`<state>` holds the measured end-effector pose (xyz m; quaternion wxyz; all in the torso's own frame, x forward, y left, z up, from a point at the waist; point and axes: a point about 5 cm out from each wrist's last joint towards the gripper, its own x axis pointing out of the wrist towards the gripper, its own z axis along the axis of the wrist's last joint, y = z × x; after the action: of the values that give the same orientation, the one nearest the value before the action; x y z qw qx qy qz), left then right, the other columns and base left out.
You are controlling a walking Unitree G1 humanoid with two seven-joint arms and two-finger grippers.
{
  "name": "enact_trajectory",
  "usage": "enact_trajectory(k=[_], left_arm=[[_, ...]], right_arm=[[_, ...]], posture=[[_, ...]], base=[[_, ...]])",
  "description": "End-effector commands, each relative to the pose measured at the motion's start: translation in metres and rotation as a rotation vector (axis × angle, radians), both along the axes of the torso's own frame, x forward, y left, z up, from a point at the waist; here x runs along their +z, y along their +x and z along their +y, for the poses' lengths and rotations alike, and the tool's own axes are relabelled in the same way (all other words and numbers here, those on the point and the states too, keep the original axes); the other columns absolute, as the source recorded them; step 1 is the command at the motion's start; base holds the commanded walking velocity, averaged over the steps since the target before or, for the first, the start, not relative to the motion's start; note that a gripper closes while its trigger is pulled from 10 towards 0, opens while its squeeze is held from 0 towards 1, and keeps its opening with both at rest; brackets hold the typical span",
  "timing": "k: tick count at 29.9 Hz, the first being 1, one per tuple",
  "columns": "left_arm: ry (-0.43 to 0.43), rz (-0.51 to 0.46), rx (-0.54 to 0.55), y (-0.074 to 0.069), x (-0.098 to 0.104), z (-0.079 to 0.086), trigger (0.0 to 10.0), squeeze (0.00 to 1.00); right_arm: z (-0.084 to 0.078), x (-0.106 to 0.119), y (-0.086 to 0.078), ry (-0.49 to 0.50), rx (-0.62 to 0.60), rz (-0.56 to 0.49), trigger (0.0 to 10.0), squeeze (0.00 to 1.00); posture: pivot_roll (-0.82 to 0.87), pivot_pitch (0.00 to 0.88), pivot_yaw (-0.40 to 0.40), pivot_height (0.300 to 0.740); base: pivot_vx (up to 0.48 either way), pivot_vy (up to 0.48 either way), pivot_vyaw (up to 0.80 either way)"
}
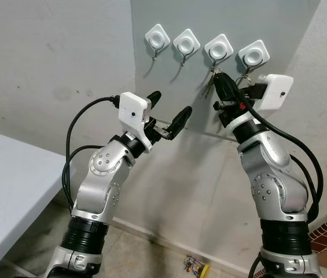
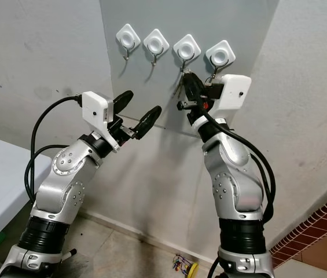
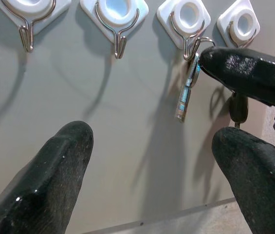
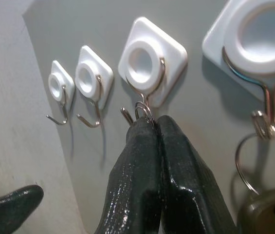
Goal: Hang keys on a hook
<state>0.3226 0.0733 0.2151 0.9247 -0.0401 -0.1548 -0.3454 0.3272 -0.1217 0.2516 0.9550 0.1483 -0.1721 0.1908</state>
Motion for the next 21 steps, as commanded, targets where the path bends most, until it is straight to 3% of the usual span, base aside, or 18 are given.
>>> enact_trajectory(k=[1, 15, 21], left_arm=[[0.003, -0.021, -0.004, -0.001, 0.007, -0.003, 10.0, 0.00], [-0.009, -0.018, 0.002, -0.002, 0.008, -0.003, 10.0, 0.00], [-0.019, -0.019, 0.004, -0.002, 0.009, -0.004, 10.0, 0.00]], right_arm=[[0.000, 0.004, 0.002, 0.008, 0.007, 0.001, 10.0, 0.00], [-0.001, 0.001, 0.003, -0.025, -0.020, 0.000, 10.0, 0.00], [-0.012, -0.017, 0.007, -0.054, -0.100, 0.089, 10.0, 0.00]], posture=[[0.00, 0.000, -0.021, 0.740], [0.00, 0.000, -0.024, 0.740], [0.01, 0.000, -0.027, 0.740]], base=[[0.000, 0.000, 0.00], [0.000, 0.000, 0.00], [0.000, 0.000, 0.00]])
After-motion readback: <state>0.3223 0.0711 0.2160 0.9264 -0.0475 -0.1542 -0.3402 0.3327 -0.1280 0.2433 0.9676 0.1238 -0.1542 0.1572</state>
